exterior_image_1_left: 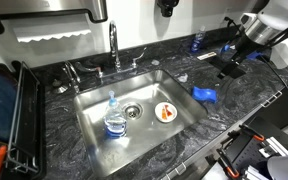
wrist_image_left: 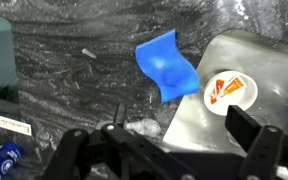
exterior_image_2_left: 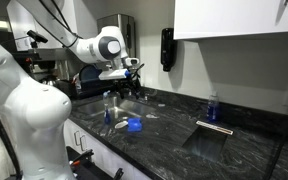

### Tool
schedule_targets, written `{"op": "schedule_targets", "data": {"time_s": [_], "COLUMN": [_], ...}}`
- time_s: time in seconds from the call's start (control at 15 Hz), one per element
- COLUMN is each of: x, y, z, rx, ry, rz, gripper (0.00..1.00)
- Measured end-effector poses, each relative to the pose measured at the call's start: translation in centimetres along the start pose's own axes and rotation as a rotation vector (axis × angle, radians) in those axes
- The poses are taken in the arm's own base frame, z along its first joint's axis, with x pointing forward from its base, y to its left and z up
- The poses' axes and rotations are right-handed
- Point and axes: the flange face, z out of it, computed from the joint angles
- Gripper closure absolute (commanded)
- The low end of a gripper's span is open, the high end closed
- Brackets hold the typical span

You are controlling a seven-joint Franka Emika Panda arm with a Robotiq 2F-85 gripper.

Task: Clean the counter with the sponge

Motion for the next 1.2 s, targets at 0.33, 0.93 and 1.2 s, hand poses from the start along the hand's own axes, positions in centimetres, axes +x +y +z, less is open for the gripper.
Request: {"op": "schedule_targets", "data": {"time_s": [0.33,0.93,1.2], "x": [1.8,1.0,1.5], "y": [1.0,3.0,-0.8], "z": [2.9,8.8,8.7], "rx": [0.01,0.175,0.199], "ry": [0.113,0.017,-0.013], "rz": [-0.095,-0.215,-0.305], "gripper": [0.0,0.42,0.69]}}
